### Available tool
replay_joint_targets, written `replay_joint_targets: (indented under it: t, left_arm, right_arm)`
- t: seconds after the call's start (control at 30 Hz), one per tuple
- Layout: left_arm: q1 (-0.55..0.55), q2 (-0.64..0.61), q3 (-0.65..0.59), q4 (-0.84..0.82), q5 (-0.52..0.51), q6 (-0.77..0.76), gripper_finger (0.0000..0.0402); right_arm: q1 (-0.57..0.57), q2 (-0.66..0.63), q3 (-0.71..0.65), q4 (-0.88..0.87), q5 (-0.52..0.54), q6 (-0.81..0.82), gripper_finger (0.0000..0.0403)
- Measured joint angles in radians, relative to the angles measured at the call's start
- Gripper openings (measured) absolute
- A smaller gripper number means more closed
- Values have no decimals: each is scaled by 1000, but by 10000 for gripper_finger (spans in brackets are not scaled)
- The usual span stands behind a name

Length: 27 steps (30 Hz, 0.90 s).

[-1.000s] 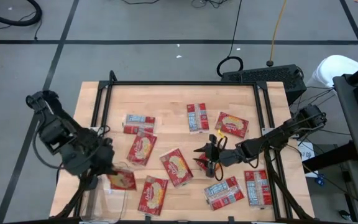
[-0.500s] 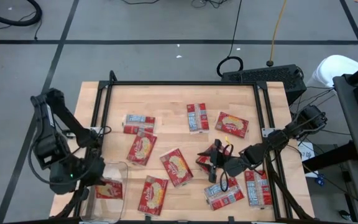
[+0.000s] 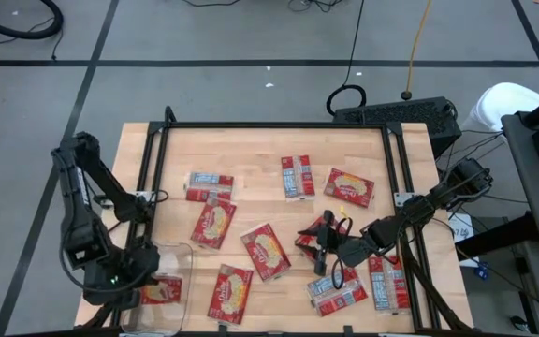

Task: Sort popcorn bags into baskets
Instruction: Put the popcorn bag into the transparent bin

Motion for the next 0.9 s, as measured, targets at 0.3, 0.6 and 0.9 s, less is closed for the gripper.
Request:
replay_joint_targets:
  t: [0.3,0.6,0.9]
  left_arm:
    - [1,0,-130,137,62,-59,26]
    - [1,0,-205,137,114,-112,27]
    - [3,0,-212,89,114,-170,82]
  right_arm:
    - [0,46,0,23,2,8,160]
    - [0,66,-1,32,2,37,160]
    - [0,66,-1,39,0,34,160]
